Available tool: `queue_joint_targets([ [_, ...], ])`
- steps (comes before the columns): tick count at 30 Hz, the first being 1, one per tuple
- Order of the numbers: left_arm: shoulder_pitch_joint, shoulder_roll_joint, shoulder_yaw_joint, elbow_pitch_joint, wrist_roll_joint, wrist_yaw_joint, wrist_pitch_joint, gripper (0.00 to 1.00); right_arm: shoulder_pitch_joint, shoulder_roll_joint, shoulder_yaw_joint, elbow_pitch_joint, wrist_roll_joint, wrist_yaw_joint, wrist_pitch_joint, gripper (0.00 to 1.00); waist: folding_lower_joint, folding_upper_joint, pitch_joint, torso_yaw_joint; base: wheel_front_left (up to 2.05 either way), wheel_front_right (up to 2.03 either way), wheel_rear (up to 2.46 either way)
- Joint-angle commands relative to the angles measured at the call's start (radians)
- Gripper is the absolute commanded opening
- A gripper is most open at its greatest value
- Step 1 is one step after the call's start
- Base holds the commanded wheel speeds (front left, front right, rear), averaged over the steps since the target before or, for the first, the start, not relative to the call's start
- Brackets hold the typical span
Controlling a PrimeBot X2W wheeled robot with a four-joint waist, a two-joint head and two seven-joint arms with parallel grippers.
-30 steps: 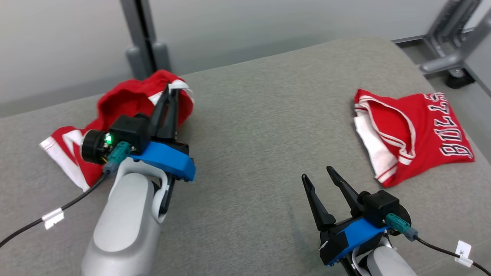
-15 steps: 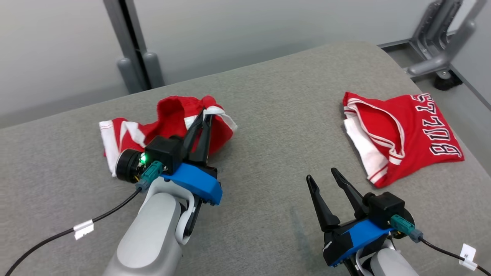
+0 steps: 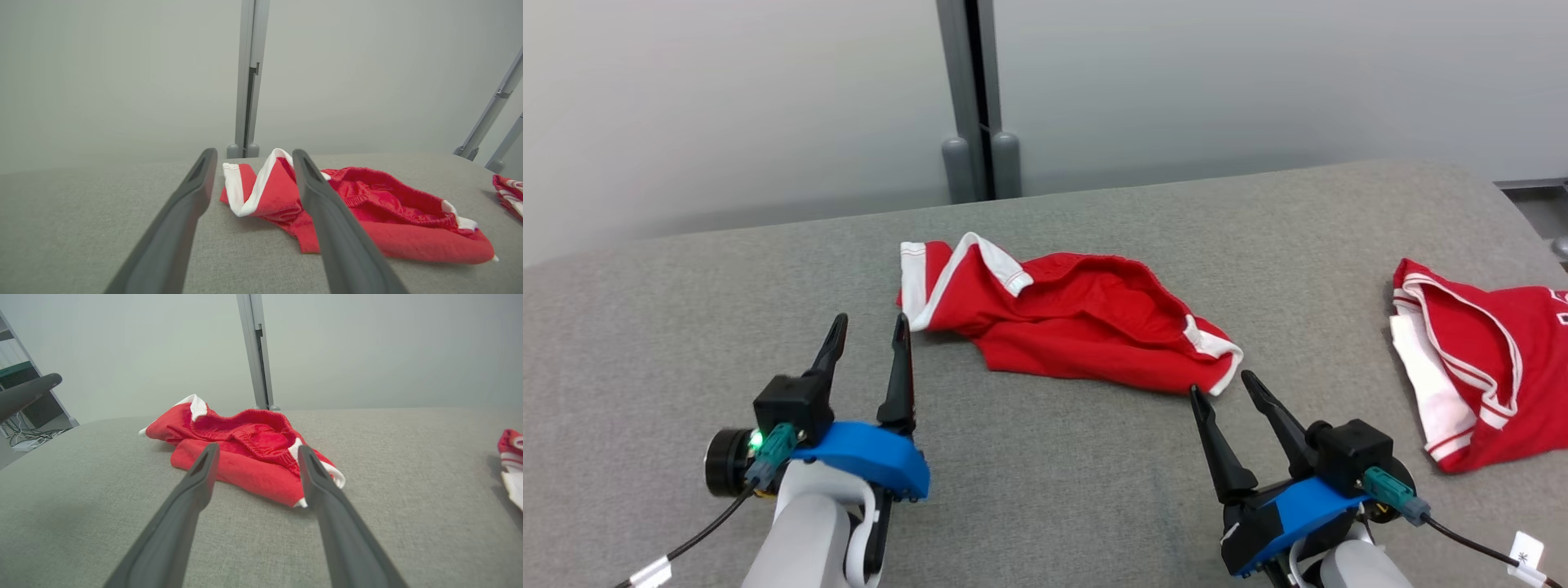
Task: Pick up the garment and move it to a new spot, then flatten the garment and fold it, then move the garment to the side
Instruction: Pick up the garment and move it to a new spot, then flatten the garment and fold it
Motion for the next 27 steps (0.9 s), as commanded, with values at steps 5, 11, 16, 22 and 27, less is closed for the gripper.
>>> queue_joint_targets([
  [5, 0.112, 0.003, 0.090, -0.015, 0.027, 0.019, -0.004, 1.00, 0.035, -0.002, -0.016, 0.012, -0.005, 0.000, -0.003, 1.00, 0.0000, 0.0000, -0.035, 0.068, 0.00, 0.00, 0.00],
  [11, 0.207, 0.003, 0.156, -0.036, 0.046, 0.023, -0.004, 1.00, 0.056, -0.002, -0.028, 0.021, -0.007, 0.000, -0.003, 1.00, 0.0000, 0.0000, -0.059, 0.093, 0.00, 0.00, 0.00],
  [16, 0.296, 0.001, 0.196, -0.052, 0.063, 0.016, -0.004, 1.00, 0.072, -0.002, -0.040, 0.032, -0.008, 0.000, -0.003, 1.00, 0.0000, 0.0000, -0.072, 0.098, 0.00, 0.00, 0.00],
  [22, 0.348, -0.001, 0.211, -0.062, 0.076, 0.009, -0.004, 1.00, 0.082, -0.002, -0.053, 0.035, -0.014, 0.000, -0.003, 1.00, 0.0000, 0.0000, -0.074, 0.096, 0.00, 0.00, 0.00],
  [27, 0.335, -0.001, 0.191, -0.071, 0.059, 0.013, -0.004, 1.00, 0.078, -0.001, -0.064, 0.034, -0.018, 0.000, -0.003, 1.00, 0.0000, 0.0000, -0.064, 0.100, 0.00, 0.00, 0.00],
])
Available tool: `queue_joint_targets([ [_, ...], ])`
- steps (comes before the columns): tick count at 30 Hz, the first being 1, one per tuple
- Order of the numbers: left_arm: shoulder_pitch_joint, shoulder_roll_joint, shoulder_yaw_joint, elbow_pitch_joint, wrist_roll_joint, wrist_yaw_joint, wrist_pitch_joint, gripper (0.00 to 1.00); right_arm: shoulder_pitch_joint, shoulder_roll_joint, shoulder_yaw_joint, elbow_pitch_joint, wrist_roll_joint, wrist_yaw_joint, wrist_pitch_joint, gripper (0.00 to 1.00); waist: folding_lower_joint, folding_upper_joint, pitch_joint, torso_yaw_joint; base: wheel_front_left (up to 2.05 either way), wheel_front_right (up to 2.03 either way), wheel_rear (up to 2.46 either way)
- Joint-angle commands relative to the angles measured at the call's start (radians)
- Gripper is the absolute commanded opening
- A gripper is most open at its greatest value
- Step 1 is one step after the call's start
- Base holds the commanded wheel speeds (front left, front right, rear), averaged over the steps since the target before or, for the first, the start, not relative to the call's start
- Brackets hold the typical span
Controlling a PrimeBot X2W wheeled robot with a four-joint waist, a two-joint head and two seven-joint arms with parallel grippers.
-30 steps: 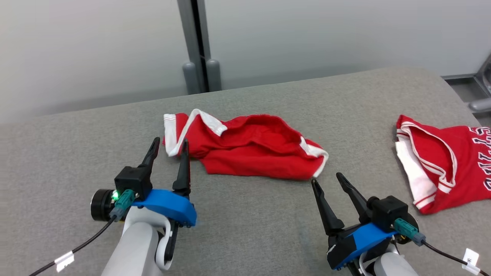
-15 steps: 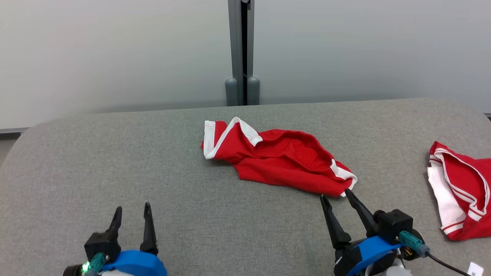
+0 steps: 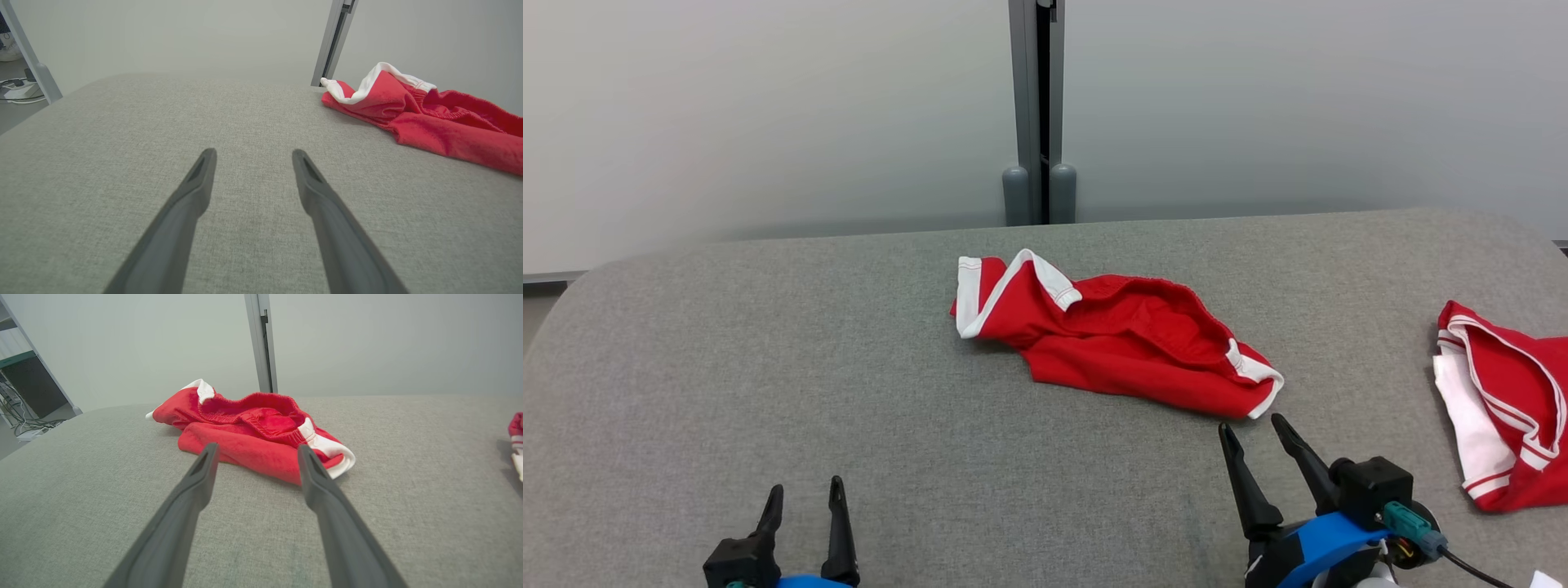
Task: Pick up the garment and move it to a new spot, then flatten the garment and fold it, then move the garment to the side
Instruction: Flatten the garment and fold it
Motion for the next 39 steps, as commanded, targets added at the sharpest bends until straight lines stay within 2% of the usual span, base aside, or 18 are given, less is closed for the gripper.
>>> queue_joint_targets([
  [1, -0.011, -0.001, -0.007, -0.006, -0.005, 0.004, -0.004, 1.00, 0.002, -0.002, -0.001, 0.001, -0.003, 0.000, -0.003, 1.00, 0.0000, 0.0000, 0.007, 0.006, 0.00, 0.00, 0.00],
  [6, -0.044, 0.000, -0.043, -0.008, -0.012, -0.004, -0.004, 1.00, -0.064, -0.002, -0.002, 0.013, -0.020, 0.000, -0.003, 1.00, 0.0000, 0.0000, 0.055, 0.049, 0.00, 0.00, 0.00],
  [12, -0.099, 0.000, -0.079, -0.004, -0.021, -0.007, -0.004, 1.00, -0.194, -0.002, -0.026, 0.058, -0.013, 0.000, -0.003, 1.00, 0.0000, 0.0000, 0.143, 0.157, 0.00, 0.00, 0.00],
  [18, -0.134, -0.001, -0.096, -0.008, -0.026, -0.006, -0.004, 1.00, -0.321, -0.004, -0.050, 0.157, 0.016, 0.000, -0.003, 1.00, 0.0000, 0.0000, 0.217, 0.268, 0.00, 0.00, 0.00],
  [23, -0.148, -0.001, -0.113, -0.016, -0.042, -0.009, -0.004, 1.00, -0.395, -0.003, -0.099, 0.235, 0.076, 0.000, -0.003, 1.00, 0.0000, 0.0000, 0.267, 0.333, 0.00, 0.00, 0.00],
  [29, -0.159, -0.001, -0.129, -0.028, -0.051, -0.003, -0.004, 1.00, -0.437, -0.003, -0.108, 0.279, 0.123, 0.000, -0.003, 1.00, 0.0000, 0.0000, 0.303, 0.367, 0.00, 0.00, 0.00],
  [34, -0.167, -0.001, -0.131, -0.033, -0.047, -0.003, -0.004, 1.00, -0.457, -0.003, -0.122, 0.261, 0.141, 0.000, -0.003, 1.00, 0.0000, 0.0000, 0.317, 0.367, 0.00, 0.00, 0.00],
  [35, -0.168, -0.001, -0.130, -0.035, -0.047, -0.002, -0.004, 1.00, -0.457, -0.003, -0.127, 0.255, 0.144, 0.000, -0.003, 0.94, 0.0000, 0.0000, 0.319, 0.366, 0.00, 0.00, 0.00],
  [39, -0.173, -0.001, -0.129, -0.037, -0.048, -0.002, -0.004, 1.00, -0.450, -0.003, -0.133, 0.239, 0.144, 0.000, -0.003, 0.85, 0.0000, 0.0000, 0.322, 0.355, 0.00, 0.00, 0.00],
])
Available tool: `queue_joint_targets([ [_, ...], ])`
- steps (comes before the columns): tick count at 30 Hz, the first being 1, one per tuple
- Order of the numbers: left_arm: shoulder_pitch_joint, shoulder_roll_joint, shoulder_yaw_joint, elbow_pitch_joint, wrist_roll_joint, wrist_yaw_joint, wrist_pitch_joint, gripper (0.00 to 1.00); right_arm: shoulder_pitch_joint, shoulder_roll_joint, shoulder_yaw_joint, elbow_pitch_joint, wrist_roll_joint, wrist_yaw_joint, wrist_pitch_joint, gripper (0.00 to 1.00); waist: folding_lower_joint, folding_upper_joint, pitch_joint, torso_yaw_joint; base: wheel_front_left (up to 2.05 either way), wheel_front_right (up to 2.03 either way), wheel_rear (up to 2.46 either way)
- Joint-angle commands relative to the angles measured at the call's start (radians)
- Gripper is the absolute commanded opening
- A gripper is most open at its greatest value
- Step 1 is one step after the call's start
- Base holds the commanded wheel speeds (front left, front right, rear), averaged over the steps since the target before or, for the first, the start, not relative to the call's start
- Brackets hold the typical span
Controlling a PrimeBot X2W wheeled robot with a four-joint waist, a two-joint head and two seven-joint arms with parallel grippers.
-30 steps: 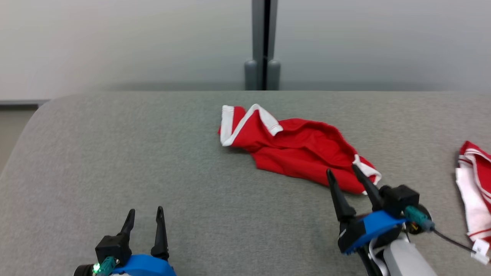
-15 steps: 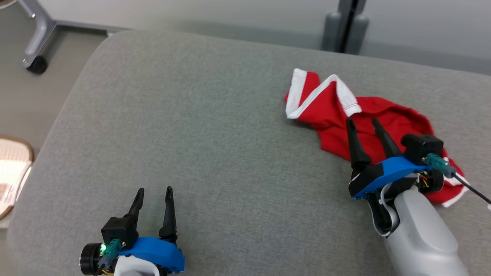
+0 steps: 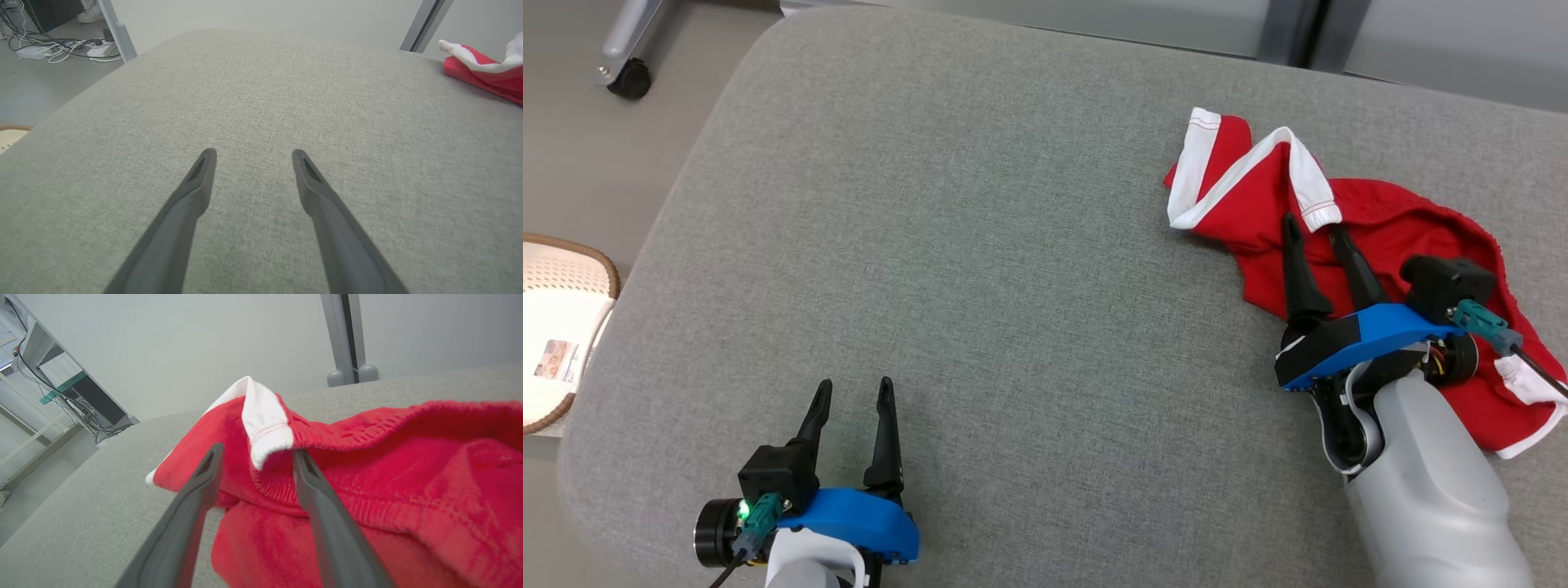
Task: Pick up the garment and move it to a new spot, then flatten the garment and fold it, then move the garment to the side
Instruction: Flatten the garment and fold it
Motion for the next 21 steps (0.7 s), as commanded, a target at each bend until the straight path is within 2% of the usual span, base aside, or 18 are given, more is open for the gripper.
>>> queue_joint_targets([
  [1, -0.015, 0.000, -0.002, -0.004, 0.000, -0.001, -0.004, 1.00, -0.004, -0.004, -0.005, -0.006, 0.002, 0.000, -0.003, 0.81, 0.0000, -0.0001, -0.001, -0.005, 0.00, 0.00, 0.00],
  [2, -0.016, 0.000, -0.002, -0.003, 0.000, -0.001, -0.004, 1.00, -0.004, -0.004, -0.004, -0.008, 0.004, 0.000, -0.003, 0.80, 0.0000, -0.0001, -0.001, -0.009, 0.00, 0.00, 0.00],
  [4, -0.016, 0.000, -0.005, -0.001, -0.002, -0.001, -0.004, 1.00, -0.006, -0.004, -0.003, -0.011, 0.009, 0.000, -0.003, 0.65, 0.0000, -0.0001, -0.003, -0.013, 0.00, 0.00, 0.00],
  [5, -0.017, 0.000, -0.005, 0.000, -0.002, -0.001, -0.004, 1.00, -0.010, -0.004, -0.002, -0.017, 0.009, 0.000, -0.003, 0.42, 0.0000, -0.0001, -0.003, -0.015, 0.00, 0.00, 0.00],
  [6, -0.018, 0.000, -0.004, 0.000, -0.002, -0.002, -0.004, 1.00, -0.014, -0.004, 0.000, -0.022, 0.004, 0.000, -0.003, 0.30, 0.0000, -0.0001, -0.003, -0.017, 0.00, 0.00, 0.00],
  [7, -0.021, 0.000, -0.004, 0.002, -0.002, -0.003, -0.004, 1.00, -0.015, -0.004, 0.004, -0.023, 0.005, 0.000, -0.003, 0.02, 0.0000, -0.0001, -0.003, -0.019, 0.00, 0.00, 0.00],
  [15, 0.002, 0.000, 0.017, 0.014, 0.004, -0.005, -0.004, 1.00, 0.063, -0.004, 0.040, -0.095, 0.023, 0.000, -0.003, 0.00, 0.0000, -0.0001, -0.062, -0.063, 0.00, 0.00, 0.00],
  [21, 0.030, 0.000, 0.031, 0.028, 0.005, -0.010, -0.004, 1.00, 0.206, -0.004, 0.151, -0.197, 0.016, 0.000, -0.003, 0.00, 0.0000, -0.0001, -0.149, -0.186, 0.00, 0.00, 0.00],
])
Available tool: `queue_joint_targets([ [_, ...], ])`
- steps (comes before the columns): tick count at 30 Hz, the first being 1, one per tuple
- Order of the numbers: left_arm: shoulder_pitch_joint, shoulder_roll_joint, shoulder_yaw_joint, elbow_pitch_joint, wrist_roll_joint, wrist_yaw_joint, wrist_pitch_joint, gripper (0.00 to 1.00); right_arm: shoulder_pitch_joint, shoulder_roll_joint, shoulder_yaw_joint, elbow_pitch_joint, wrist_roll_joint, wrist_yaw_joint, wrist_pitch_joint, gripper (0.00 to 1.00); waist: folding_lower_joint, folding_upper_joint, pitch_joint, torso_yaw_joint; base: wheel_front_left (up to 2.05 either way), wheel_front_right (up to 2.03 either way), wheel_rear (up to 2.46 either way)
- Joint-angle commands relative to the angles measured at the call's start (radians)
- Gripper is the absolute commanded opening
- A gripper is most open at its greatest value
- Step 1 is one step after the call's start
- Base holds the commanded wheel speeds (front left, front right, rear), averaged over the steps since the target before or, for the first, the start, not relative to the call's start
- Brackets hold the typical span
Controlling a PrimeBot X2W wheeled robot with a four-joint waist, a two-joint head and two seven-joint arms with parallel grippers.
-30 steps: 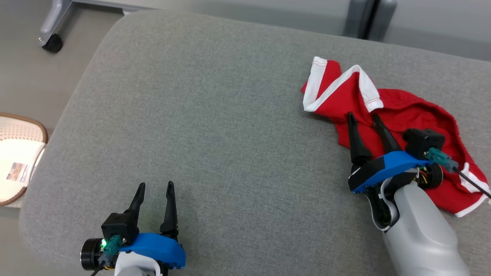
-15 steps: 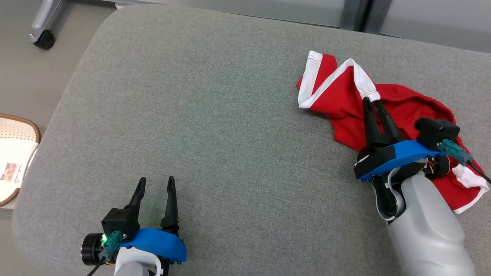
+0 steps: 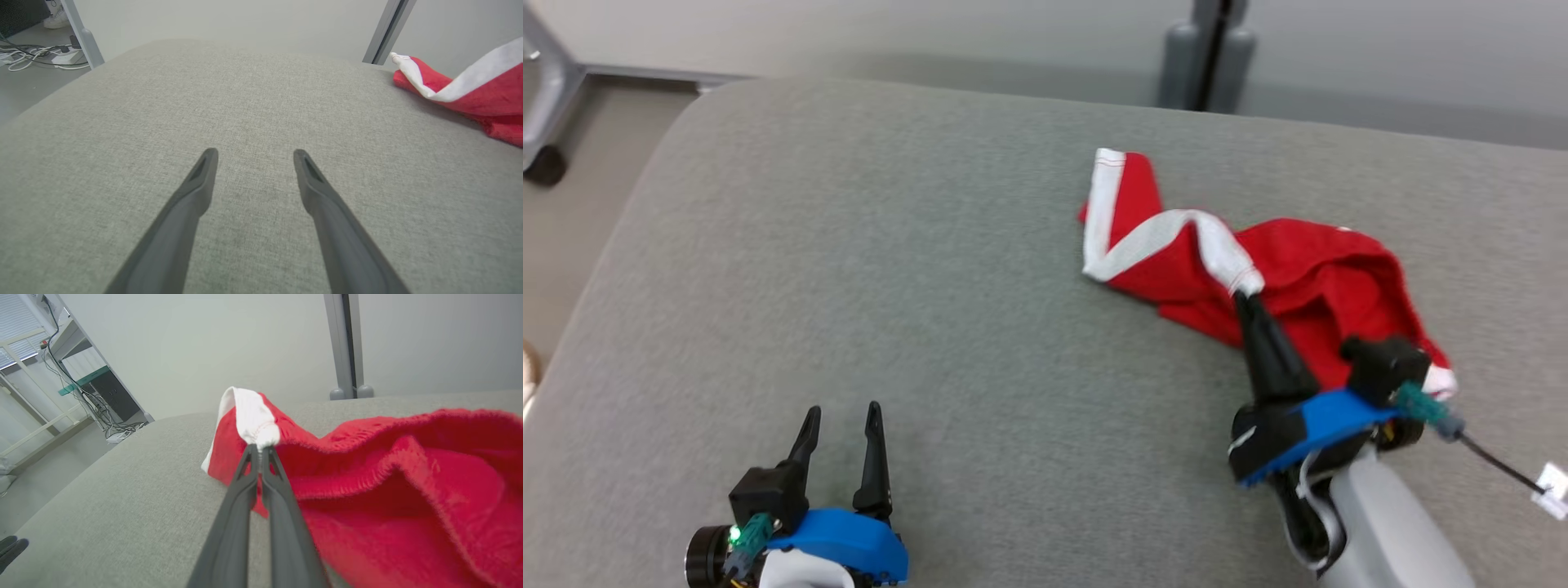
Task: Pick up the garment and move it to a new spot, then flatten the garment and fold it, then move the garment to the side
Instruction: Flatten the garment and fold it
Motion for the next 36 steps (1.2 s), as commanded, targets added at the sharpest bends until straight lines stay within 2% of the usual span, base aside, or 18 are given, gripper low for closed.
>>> queue_joint_targets([
  [1, 0.012, 0.000, 0.005, 0.003, 0.000, -0.001, -0.004, 1.00, 0.059, -0.003, 0.034, -0.030, -0.004, 0.000, -0.003, 0.00, 0.0001, -0.0002, -0.076, -0.100, 0.00, 0.00, 0.00],
  [2, 0.012, 0.000, 0.005, 0.003, 0.000, -0.001, -0.004, 1.00, 0.059, -0.003, 0.034, -0.030, -0.004, 0.000, -0.003, 0.00, 0.0001, -0.0002, -0.076, -0.100, 0.00, 0.00, 0.00],
  [3, 0.016, 0.000, 0.008, 0.004, 0.002, -0.002, -0.004, 1.00, 0.105, -0.007, 0.073, -0.052, -0.016, 0.000, -0.003, 0.00, 0.0001, -0.0002, -0.098, -0.153, 0.00, 0.00, 0.00],
  [4, 0.016, 0.000, 0.008, 0.004, 0.002, -0.002, -0.004, 1.00, 0.105, -0.007, 0.073, -0.052, -0.016, 0.000, -0.003, 0.00, 0.0001, -0.0002, -0.098, -0.153, 0.00, 0.00, 0.00],
  [7, 0.015, 0.000, 0.005, 0.007, 0.002, -0.005, -0.004, 1.00, 0.162, -0.054, 0.104, -0.082, -0.040, 0.000, -0.003, 0.00, 0.0001, -0.0002, -0.120, -0.225, 0.00, 0.00, 0.00],
  [12, 0.009, 0.001, 0.005, 0.005, -0.006, -0.004, -0.004, 1.00, 0.231, -0.120, 0.077, -0.093, -0.082, 0.000, -0.003, 0.00, 0.0001, -0.0002, -0.135, -0.321, 0.00, 0.00, 0.00],
  [18, -0.007, 0.000, -0.008, 0.006, -0.018, -0.008, -0.004, 1.00, 0.264, -0.174, -0.008, -0.073, -0.162, 0.000, -0.003, 0.00, 0.0001, -0.0002, -0.133, -0.373, 0.00, 0.00, 0.00],
  [22, -0.033, 0.001, -0.033, 0.003, -0.027, -0.020, -0.004, 1.00, 0.276, -0.173, -0.040, -0.016, -0.191, 0.000, -0.003, 0.00, 0.0001, -0.0002, -0.124, -0.374, 0.00, 0.00, 0.00],
  [23, -0.045, 0.000, -0.040, 0.002, -0.034, -0.024, -0.004, 1.00, 0.273, -0.168, -0.057, -0.004, -0.189, 0.000, -0.003, 0.64, 0.0001, -0.0002, -0.119, -0.372, 0.00, 0.00, 0.00],
  [24, -0.059, 0.000, -0.050, 0.000, -0.032, -0.028, -0.004, 1.00, 0.267, -0.163, -0.068, 0.002, -0.196, 0.000, -0.003, 1.00, 0.0001, -0.0002, -0.116, -0.371, 0.00, 0.00, 0.00],
  [28, -0.130, 0.000, -0.092, 0.003, -0.044, -0.045, -0.004, 1.00, 0.253, -0.133, -0.125, -0.001, -0.229, 0.000, -0.003, 1.00, 0.0001, -0.0002, -0.098, -0.371, 0.00, 0.00, 0.00],
  [36, -0.309, 0.001, -0.192, 0.136, -0.183, -0.079, -0.003, 1.00, 0.237, -0.071, -0.173, -0.035, -0.282, 0.000, -0.003, 1.00, 0.0001, -0.0002, -0.064, -0.406, 0.00, 0.00, 0.00],
])
